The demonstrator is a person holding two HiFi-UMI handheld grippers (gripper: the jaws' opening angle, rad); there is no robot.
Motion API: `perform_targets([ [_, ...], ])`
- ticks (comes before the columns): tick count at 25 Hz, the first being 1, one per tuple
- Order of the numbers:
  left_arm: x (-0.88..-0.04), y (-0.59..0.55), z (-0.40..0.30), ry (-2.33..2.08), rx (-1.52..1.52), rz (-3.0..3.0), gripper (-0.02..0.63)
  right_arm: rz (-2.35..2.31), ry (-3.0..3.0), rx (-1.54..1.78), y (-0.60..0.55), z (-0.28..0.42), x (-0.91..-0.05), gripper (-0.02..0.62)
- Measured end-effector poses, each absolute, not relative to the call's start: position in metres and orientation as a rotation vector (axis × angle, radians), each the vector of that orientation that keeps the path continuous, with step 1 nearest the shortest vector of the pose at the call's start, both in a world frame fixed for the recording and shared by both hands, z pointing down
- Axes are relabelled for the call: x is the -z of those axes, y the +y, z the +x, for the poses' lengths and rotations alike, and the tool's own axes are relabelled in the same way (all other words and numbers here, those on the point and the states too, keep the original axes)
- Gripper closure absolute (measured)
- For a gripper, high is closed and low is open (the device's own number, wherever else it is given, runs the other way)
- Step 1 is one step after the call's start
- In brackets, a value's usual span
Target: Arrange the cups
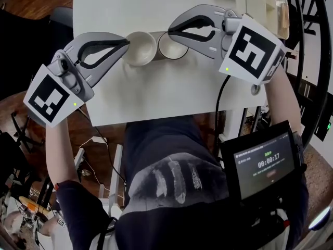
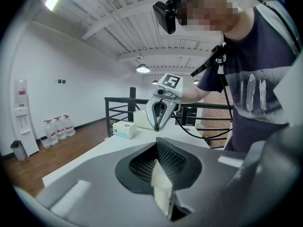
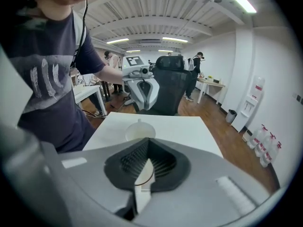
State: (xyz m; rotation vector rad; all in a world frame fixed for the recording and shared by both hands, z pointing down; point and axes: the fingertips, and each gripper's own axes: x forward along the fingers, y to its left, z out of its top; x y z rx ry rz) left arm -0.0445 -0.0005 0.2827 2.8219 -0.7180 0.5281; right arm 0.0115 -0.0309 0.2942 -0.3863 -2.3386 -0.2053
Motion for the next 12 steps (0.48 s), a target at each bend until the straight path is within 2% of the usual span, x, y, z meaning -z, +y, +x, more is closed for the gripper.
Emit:
perform_targets([
  [12, -0.258, 0.002, -0.045, -0.733, -0.505, 2.831, 0.591, -0.363, -2.316, 0.23, -0.032, 0.015, -0.284, 0.591],
])
